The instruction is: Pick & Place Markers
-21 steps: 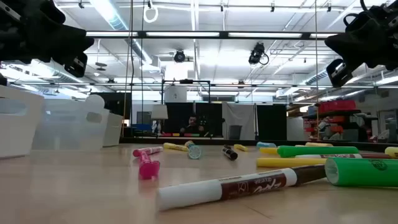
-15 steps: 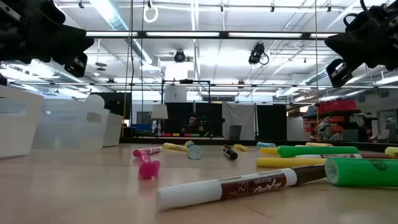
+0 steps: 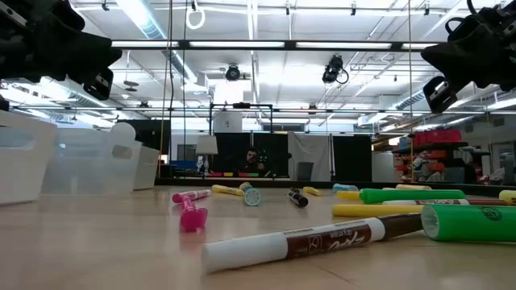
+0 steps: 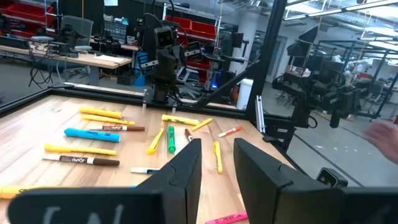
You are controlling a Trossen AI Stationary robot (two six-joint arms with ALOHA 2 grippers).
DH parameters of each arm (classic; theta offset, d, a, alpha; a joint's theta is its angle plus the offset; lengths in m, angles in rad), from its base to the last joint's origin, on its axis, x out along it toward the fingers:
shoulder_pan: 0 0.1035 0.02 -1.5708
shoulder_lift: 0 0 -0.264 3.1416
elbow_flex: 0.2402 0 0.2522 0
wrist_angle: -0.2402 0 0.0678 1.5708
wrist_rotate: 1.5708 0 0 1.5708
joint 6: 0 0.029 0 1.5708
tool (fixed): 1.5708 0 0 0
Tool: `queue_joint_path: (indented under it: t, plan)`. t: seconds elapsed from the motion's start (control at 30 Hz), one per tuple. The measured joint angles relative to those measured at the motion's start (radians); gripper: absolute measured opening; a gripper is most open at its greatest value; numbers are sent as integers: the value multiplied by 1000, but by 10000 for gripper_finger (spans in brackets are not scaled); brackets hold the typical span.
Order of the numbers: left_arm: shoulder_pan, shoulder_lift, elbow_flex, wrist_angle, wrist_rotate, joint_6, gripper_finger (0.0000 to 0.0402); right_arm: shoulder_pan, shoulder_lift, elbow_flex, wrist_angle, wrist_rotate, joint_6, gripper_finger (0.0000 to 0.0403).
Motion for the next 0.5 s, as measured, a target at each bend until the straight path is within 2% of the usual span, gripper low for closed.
queue_joint_path:
  t: [0.33,0.5]
  plan:
    - [0,0,0,0,0,0,99,0,0,0,0,2,-4,25]
    - [0,0,0,0,0,0,99,1,0,0,55,126,-34,25]
